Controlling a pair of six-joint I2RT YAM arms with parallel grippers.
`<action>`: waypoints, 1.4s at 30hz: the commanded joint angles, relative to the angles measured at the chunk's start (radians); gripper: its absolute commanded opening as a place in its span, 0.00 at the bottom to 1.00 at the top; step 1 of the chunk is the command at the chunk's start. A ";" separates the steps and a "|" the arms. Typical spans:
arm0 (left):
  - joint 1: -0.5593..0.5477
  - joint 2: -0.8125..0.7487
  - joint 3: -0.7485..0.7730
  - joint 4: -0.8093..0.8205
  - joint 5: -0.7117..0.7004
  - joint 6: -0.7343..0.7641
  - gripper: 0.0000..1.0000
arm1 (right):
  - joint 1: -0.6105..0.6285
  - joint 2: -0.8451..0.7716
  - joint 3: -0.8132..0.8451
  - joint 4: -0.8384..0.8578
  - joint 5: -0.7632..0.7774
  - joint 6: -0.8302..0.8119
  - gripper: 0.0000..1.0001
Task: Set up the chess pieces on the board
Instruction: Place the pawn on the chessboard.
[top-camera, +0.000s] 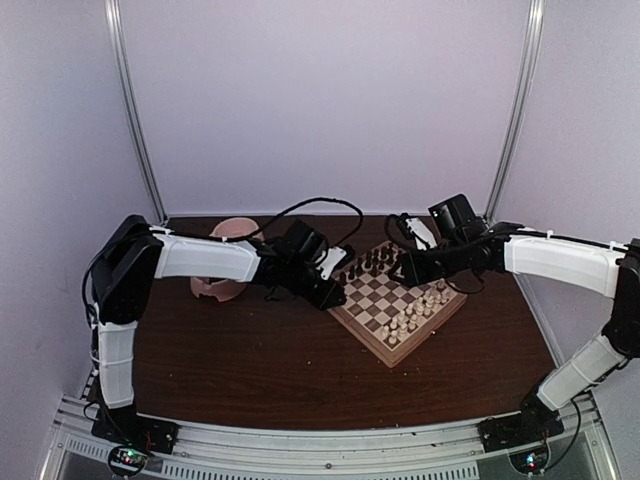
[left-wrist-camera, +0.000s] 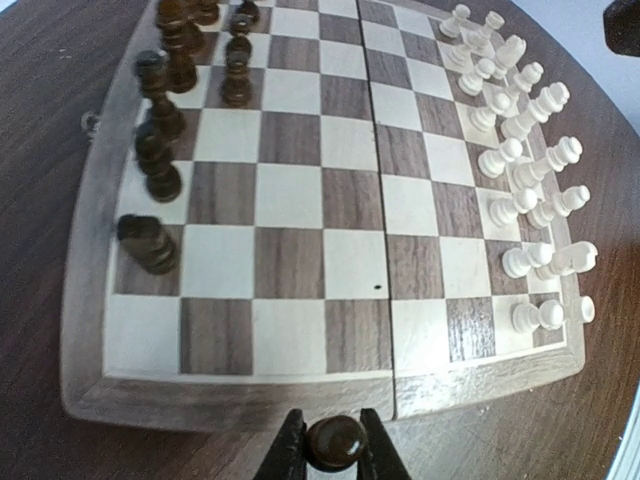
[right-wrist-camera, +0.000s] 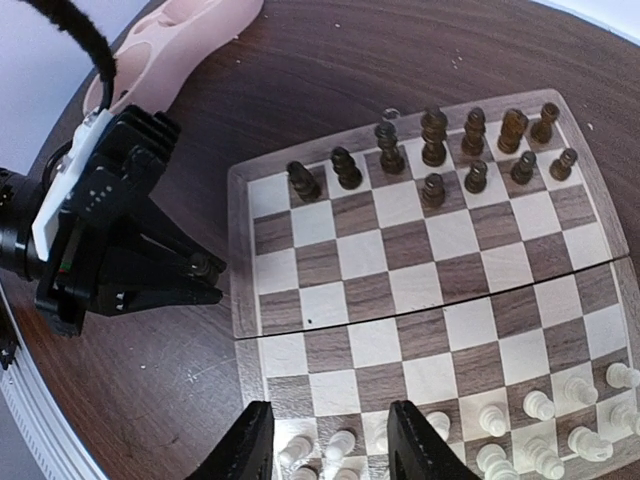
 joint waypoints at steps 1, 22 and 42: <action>-0.029 0.069 0.086 0.098 0.025 0.040 0.08 | -0.028 0.013 -0.031 0.012 -0.008 0.039 0.41; -0.045 0.186 0.134 0.128 0.080 0.068 0.12 | -0.052 0.223 -0.038 0.215 -0.299 0.157 0.41; -0.051 0.205 0.105 0.155 0.075 0.094 0.15 | -0.047 0.335 0.000 0.309 -0.353 0.276 0.38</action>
